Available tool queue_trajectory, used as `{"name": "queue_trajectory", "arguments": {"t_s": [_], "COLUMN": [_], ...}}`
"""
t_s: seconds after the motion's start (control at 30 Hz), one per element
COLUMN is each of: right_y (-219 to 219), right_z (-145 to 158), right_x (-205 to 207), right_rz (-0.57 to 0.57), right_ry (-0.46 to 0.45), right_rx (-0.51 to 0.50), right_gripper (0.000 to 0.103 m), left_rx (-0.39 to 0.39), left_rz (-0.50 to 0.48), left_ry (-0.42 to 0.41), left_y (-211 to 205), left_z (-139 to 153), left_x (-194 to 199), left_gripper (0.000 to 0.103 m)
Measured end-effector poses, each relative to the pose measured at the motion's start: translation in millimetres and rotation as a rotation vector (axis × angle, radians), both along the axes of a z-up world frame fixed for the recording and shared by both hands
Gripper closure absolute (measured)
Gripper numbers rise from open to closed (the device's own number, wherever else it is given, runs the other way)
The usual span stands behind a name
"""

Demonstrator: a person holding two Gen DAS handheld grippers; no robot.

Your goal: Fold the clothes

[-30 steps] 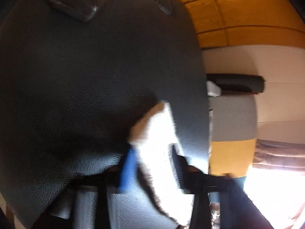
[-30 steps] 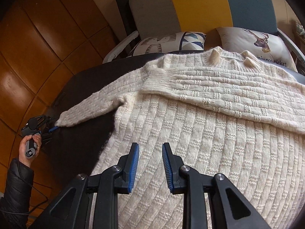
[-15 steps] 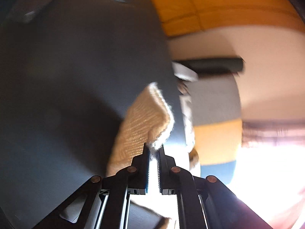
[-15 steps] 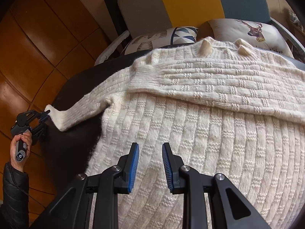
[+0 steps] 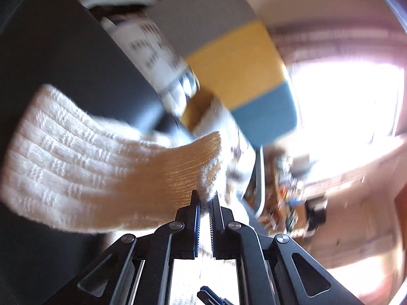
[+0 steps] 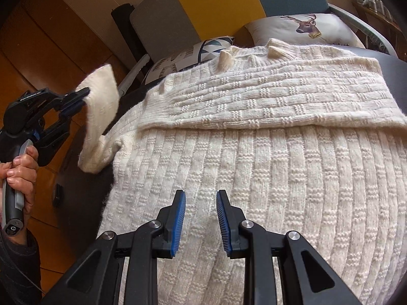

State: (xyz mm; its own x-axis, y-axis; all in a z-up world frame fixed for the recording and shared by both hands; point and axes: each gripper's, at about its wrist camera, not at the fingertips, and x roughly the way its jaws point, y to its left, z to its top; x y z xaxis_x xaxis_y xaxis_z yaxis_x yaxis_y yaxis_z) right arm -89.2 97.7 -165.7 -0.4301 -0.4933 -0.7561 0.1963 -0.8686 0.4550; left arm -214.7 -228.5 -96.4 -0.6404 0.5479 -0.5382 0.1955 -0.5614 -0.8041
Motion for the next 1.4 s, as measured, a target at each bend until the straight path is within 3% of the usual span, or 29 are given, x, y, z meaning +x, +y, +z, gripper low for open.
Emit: {"name": "queue_trajectory", "arguments": {"t_s": [0.17,0.3,0.43,0.53,0.63,0.8,0.97,1.03,1.1,1.17,1.3,1.4], "right_y": [19.8,35.4,36.6,27.2,10.7,-8.3,-33.9,-44.5,-54.2,-64.0,-83.8,-96.3], "right_z": [-3.5,-7.9,-19.8,-32.3,-47.7,-73.1,-74.5,-73.3,-69.7,-66.1,-20.8,11.8], "right_x": [-10.9,-30.5,-56.7,-74.3,-80.9,-88.4,-101.6,-109.1,-113.9,-118.7,-126.6,-137.7], "right_rz": [-0.051,-0.106,-0.135,-0.143,-0.164,-0.246,-0.291,-0.291,-0.282,-0.274,-0.165,-0.103], "right_ry": [-0.025,-0.069,-0.149,-0.215,-0.272,-0.337,-0.322,-0.321,-0.31,-0.299,-0.168,-0.103], "right_rx": [-0.091,-0.264,-0.469,-0.609,-0.639,-0.741,-0.812,-0.764,-0.698,-0.631,-0.491,-0.458], "right_gripper": [0.078,0.078,0.076,0.076,0.076,0.076,0.076,0.079,0.091,0.096,0.097,0.097], "left_rx": [-0.059,-0.087,-0.046,0.023,0.077,0.115,0.23,0.284,0.334,0.387,0.523,0.621], "left_rz": [-0.128,-0.197,-0.194,-0.15,-0.081,0.039,0.158,0.19,0.208,0.233,0.298,0.338], "left_ry": [-0.085,-0.121,-0.101,-0.07,-0.037,-0.06,-0.08,-0.084,-0.084,-0.082,-0.07,-0.084], "left_y": [65.2,84.8,79.2,56.4,26.4,-27.3,-64.4,-73.3,-77.7,-78.8,-80.1,-77.6], "left_z": [-28.9,-46.2,-39.1,-29.5,-28.7,-51.2,-85.0,-96.4,-105.2,-111.8,-126.2,-136.9], "left_x": [-14.9,-23.0,-11.0,7.5,21.1,68.9,91.0,95.1,95.7,96.2,92.4,88.9], "left_gripper": [0.097,0.095,0.075,0.06,0.058,0.058,0.058,0.058,0.058,0.058,0.055,0.051]}}
